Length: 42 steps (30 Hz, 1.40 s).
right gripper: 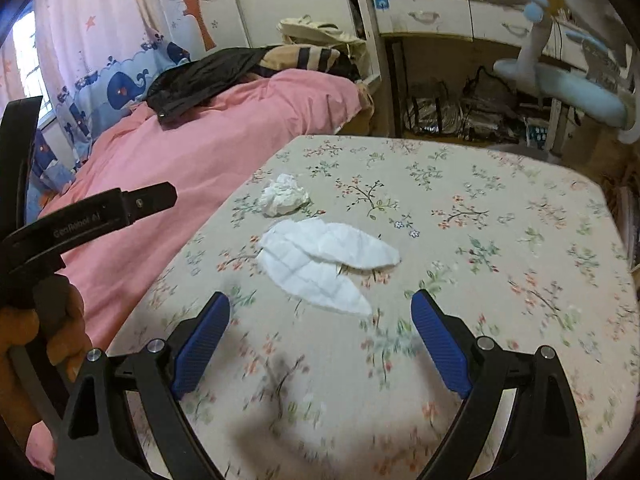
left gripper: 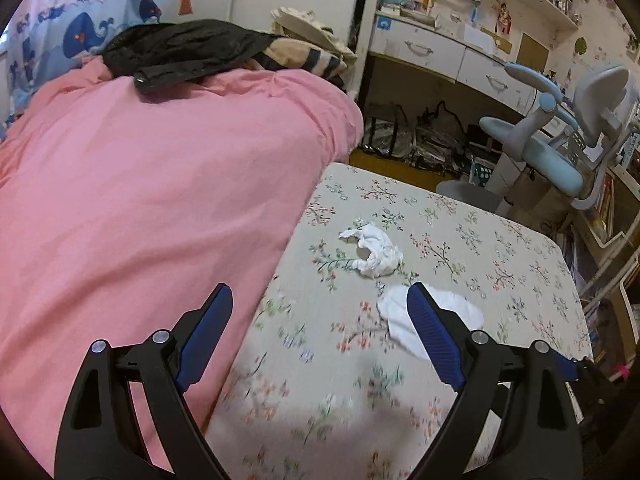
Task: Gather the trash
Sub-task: 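Grasp the flat white tissue with the right tool while the left grasps the crumpled tissue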
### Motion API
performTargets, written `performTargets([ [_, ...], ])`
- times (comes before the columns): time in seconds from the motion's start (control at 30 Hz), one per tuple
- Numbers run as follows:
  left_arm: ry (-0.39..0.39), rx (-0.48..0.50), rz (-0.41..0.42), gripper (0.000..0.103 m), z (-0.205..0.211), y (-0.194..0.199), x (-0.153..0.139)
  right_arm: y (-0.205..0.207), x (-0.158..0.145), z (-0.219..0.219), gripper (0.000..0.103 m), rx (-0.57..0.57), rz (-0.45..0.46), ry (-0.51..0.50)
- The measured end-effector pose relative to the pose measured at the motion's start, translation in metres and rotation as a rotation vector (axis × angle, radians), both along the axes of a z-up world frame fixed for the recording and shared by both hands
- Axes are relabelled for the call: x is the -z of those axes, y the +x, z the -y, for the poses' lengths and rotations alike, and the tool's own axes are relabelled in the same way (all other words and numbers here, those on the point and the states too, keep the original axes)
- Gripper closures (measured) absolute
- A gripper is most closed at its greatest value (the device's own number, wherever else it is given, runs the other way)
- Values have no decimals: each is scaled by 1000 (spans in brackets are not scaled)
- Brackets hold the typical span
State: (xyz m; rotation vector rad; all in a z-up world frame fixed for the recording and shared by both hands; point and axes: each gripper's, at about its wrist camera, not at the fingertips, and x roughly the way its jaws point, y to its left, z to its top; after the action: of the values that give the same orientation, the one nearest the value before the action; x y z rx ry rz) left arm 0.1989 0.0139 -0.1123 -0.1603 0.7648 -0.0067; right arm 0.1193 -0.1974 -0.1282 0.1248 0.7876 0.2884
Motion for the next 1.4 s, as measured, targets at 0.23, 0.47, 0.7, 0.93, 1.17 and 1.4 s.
performTargets([
  [0.23, 16, 27, -46, 18, 13, 49, 18, 20, 7, -2, 15, -15, -23, 16],
  [0.47, 54, 73, -86, 18, 31, 81, 36, 39, 13, -20, 15, -62, -39, -2],
  [0.7, 58, 104, -112, 18, 39, 103, 46, 51, 22, -36, 15, -100, -62, -40],
  [0.93, 24, 123, -141, 19, 44, 120, 54, 59, 29, -24, 29, -63, -113, -10],
  [1.17, 75, 158, -165, 37, 56, 128, 67, 62, 28, -26, 67, -42, -104, -84],
  [1.4, -2, 196, -158, 94, 52, 118, 59, 60, 28, -13, 95, -38, -122, -46],
])
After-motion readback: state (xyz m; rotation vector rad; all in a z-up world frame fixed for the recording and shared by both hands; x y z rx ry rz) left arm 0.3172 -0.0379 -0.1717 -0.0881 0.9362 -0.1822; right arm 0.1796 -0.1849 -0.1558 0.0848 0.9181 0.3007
